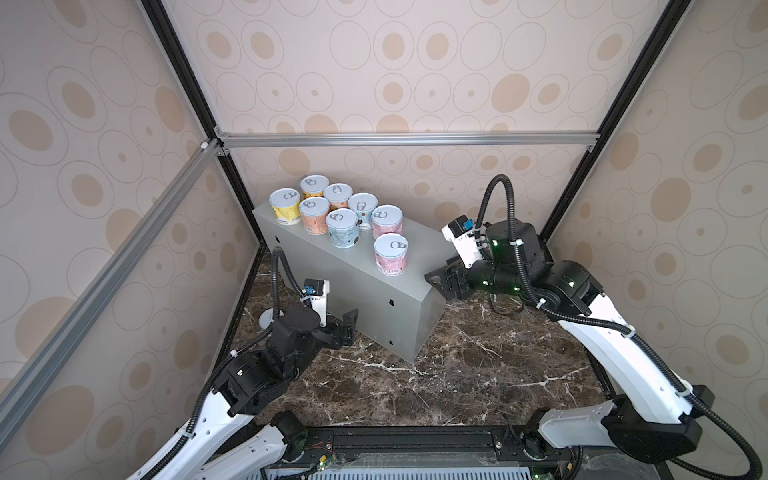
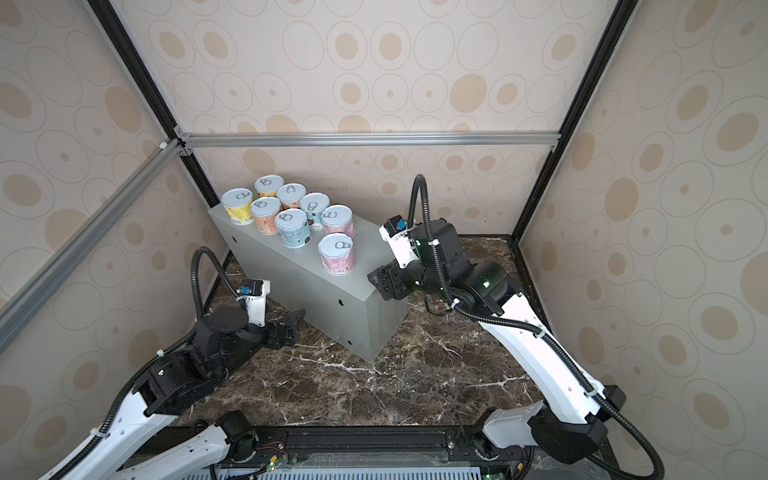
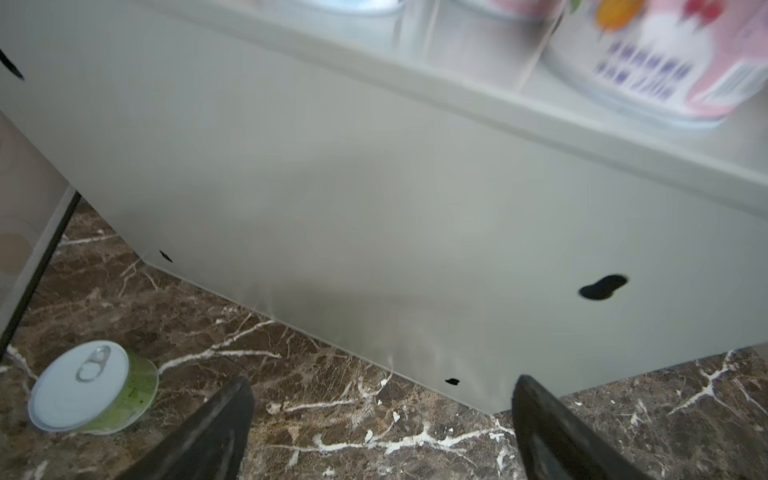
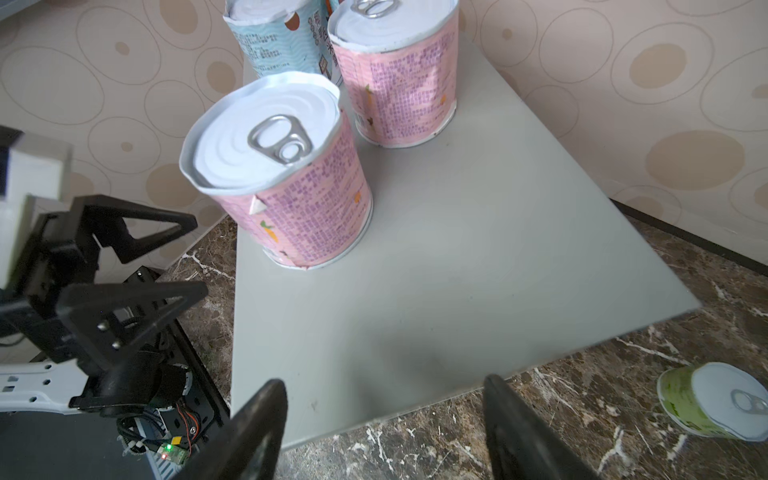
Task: Place and organize the canned foods onto the counter
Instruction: 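Open and withdraw the left gripper while the right gripper rises toward the cabinet, then push the new pink can with the right gripper against the other cans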
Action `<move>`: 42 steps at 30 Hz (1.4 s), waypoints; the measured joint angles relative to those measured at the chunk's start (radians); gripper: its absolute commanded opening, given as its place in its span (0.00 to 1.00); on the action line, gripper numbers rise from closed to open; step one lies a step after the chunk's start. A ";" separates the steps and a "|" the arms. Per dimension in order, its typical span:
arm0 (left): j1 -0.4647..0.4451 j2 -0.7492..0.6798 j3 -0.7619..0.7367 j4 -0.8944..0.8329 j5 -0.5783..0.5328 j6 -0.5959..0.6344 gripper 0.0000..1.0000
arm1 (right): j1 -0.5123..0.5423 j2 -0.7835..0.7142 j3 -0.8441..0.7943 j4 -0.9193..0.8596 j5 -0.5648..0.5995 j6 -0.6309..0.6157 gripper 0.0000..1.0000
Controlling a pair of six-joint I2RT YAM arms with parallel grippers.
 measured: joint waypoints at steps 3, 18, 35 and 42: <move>0.000 -0.021 -0.100 0.031 -0.003 -0.032 0.96 | 0.007 0.041 0.043 0.002 -0.003 0.003 0.79; 0.000 -0.022 -0.244 0.161 0.006 -0.063 0.96 | 0.071 0.249 0.243 -0.003 0.008 0.017 0.73; 0.000 -0.055 -0.275 0.193 0.021 -0.063 0.96 | 0.103 0.430 0.455 -0.028 0.048 0.056 0.51; 0.000 -0.064 -0.277 0.198 0.024 -0.063 0.96 | 0.117 0.482 0.515 -0.037 0.050 0.060 0.47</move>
